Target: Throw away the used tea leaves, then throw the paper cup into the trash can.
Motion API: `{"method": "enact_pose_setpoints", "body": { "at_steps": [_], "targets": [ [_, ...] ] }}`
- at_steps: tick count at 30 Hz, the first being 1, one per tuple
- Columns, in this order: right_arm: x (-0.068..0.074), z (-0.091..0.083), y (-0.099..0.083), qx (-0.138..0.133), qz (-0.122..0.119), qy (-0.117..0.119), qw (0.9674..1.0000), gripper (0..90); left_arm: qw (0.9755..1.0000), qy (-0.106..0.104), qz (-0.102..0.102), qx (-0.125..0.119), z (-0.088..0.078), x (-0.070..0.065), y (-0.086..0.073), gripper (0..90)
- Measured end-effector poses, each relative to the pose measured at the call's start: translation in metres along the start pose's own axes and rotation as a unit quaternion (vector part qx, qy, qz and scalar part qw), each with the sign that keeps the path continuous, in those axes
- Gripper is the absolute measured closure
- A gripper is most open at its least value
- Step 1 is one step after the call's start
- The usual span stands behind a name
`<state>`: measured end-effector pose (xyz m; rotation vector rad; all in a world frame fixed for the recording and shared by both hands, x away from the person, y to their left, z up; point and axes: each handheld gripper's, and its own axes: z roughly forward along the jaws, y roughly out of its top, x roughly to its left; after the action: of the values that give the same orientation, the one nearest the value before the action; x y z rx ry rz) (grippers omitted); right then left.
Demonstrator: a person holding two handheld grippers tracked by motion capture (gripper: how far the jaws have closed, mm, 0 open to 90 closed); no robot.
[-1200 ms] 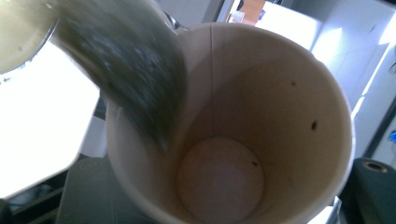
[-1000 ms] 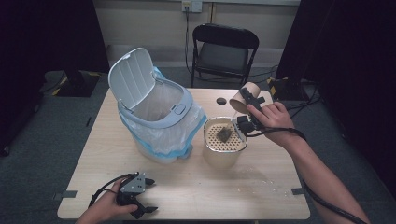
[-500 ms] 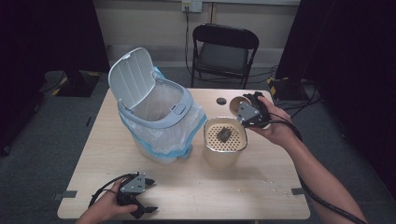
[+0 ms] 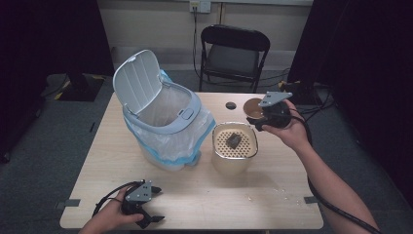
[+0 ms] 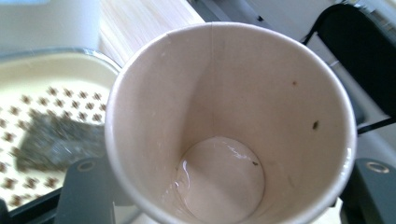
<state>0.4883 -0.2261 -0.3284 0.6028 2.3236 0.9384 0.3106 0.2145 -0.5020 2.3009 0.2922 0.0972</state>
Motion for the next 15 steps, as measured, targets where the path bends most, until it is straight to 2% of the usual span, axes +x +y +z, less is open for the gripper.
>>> {"method": "enact_pose_setpoints", "body": {
  "at_steps": [4,6,10,15],
  "targets": [
    [-0.0046,-0.0003,-0.0036,-0.007,0.033,0.014,0.9993,30.7,1.0000,0.000,0.000,0.000,0.0000,0.0000,0.0000,8.0],
    [-0.0060,-0.0003,-0.0048,-0.006,0.032,0.016,0.9993,30.7,1.0000,0.000,0.000,0.000,0.0000,-0.0001,0.0000,8.0],
    [-0.0071,-0.0014,-0.0055,-0.011,0.046,0.026,0.9986,30.7,1.0000,0.000,0.000,0.000,0.0000,0.0000,0.0000,8.0],
    [-0.0080,-0.0018,-0.0045,-0.014,0.045,0.030,0.9985,30.6,1.0000,0.000,0.000,0.000,0.0000,-0.0001,0.0000,8.0]
  ]
}}
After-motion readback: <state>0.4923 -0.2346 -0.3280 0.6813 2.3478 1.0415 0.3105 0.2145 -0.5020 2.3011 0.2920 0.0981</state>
